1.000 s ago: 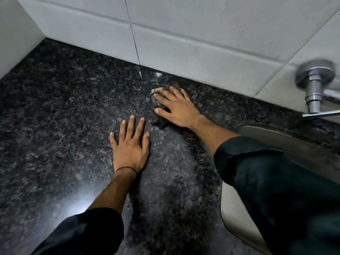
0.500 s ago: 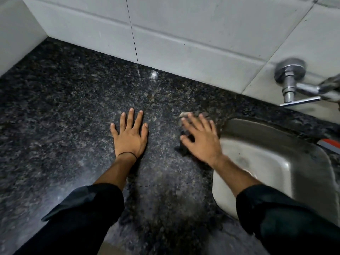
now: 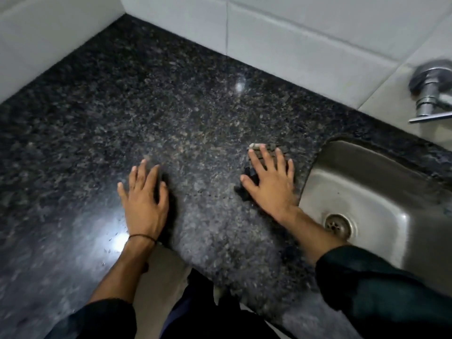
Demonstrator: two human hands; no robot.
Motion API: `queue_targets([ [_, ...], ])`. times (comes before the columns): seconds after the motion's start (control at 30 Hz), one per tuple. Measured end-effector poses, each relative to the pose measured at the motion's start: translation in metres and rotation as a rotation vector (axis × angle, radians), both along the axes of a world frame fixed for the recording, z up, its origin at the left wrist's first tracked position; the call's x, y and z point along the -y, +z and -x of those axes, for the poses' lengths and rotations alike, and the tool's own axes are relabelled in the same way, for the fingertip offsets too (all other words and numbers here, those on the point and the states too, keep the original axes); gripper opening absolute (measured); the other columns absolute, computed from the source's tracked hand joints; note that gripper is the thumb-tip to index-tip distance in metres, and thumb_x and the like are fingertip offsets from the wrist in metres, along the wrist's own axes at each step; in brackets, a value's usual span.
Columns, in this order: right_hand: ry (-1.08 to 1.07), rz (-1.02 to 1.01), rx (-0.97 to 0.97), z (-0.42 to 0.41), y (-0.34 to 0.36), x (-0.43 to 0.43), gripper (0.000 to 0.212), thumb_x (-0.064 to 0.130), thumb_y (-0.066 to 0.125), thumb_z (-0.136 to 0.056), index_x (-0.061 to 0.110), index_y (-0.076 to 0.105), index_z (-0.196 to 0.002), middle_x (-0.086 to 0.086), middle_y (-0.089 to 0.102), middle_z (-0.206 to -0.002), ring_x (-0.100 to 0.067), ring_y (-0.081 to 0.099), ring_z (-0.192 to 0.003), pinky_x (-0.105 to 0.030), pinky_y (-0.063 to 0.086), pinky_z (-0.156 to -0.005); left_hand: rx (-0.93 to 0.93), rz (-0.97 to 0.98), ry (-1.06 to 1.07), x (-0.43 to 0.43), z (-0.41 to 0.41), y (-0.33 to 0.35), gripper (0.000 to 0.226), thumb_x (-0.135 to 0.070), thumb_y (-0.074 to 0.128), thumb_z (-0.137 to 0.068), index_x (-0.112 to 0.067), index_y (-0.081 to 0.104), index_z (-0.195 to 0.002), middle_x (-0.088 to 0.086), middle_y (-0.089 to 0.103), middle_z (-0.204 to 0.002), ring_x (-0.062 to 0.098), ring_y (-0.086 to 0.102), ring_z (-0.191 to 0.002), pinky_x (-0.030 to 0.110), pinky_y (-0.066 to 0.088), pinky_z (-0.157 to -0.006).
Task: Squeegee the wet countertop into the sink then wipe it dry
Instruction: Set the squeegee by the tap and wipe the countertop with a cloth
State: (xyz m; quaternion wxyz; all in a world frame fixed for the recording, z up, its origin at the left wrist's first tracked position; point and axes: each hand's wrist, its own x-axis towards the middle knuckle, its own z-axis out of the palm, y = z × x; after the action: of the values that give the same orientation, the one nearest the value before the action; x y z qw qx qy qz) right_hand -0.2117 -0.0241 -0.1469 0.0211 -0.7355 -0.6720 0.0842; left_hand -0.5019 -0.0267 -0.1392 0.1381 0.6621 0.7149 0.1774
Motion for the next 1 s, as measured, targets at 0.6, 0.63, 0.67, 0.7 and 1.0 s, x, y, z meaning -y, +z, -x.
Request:
queue_targets([
  [0.6, 0.496, 0.136, -0.093, 0.210, 0.005, -0.107, 0.077, 0.065, 0.040, -0.089, 0.038, 0.012, -0.156, -0.005, 0.002, -0.166, -0.037, -0.005, -0.150, -0.059, -0.005, -0.116, -0.113, 0.168, 0.468, 0.055, 0.057, -0.024, 0.054, -0.048, 0.019, -0.103, -0.035, 0.013, -0.155, -0.003, 0.005, -0.166, 0.023, 0.001, -0.152, 0.063, 0.000, -0.117],
  [0.63, 0.571, 0.151, -0.090, 0.224, 0.004, -0.093, 0.073, 0.065, 0.041, -0.089, 0.041, 0.017, -0.154, -0.005, 0.000, -0.166, -0.037, -0.008, -0.150, -0.059, -0.007, -0.116, -0.112, 0.162, 0.464, 0.056, 0.058, -0.024, 0.053, -0.046, 0.020, -0.104, -0.035, 0.014, -0.155, -0.002, 0.005, -0.166, 0.023, 0.001, -0.152, 0.063, 0.000, -0.117],
  [0.67, 0.655, 0.151, -0.086, 0.229, 0.003, -0.076, 0.070, 0.064, 0.042, -0.089, 0.044, 0.022, -0.153, -0.005, -0.002, -0.166, -0.036, -0.009, -0.150, -0.059, -0.008, -0.116, -0.111, 0.156, 0.458, 0.056, 0.059, -0.024, 0.052, -0.044, 0.020, -0.104, -0.035, 0.015, -0.155, -0.002, 0.006, -0.166, 0.023, 0.002, -0.152, 0.063, 0.000, -0.117],
  [0.7, 0.743, 0.133, -0.086, 0.226, 0.001, -0.058, 0.067, 0.064, 0.042, -0.088, 0.047, 0.024, -0.151, -0.004, -0.001, -0.166, -0.035, -0.008, -0.150, -0.058, -0.008, -0.116, -0.109, 0.153, 0.450, 0.056, 0.060, -0.024, 0.052, -0.042, 0.020, -0.104, -0.035, 0.015, -0.155, -0.002, 0.006, -0.166, 0.024, 0.002, -0.152, 0.063, 0.000, -0.117],
  [1.0, 0.593, 0.073, 0.034, 0.057, 0.007, -0.031, 0.080, 0.072, 0.032, -0.088, 0.040, 0.004, -0.156, 0.001, 0.003, -0.166, -0.030, 0.000, -0.151, -0.057, 0.004, -0.120, -0.110, 0.170, 0.408, 0.059, 0.063, -0.024, 0.057, -0.052, 0.015, -0.102, -0.036, 0.008, -0.156, -0.001, 0.003, -0.166, 0.026, 0.000, -0.152, 0.065, 0.001, -0.116],
])
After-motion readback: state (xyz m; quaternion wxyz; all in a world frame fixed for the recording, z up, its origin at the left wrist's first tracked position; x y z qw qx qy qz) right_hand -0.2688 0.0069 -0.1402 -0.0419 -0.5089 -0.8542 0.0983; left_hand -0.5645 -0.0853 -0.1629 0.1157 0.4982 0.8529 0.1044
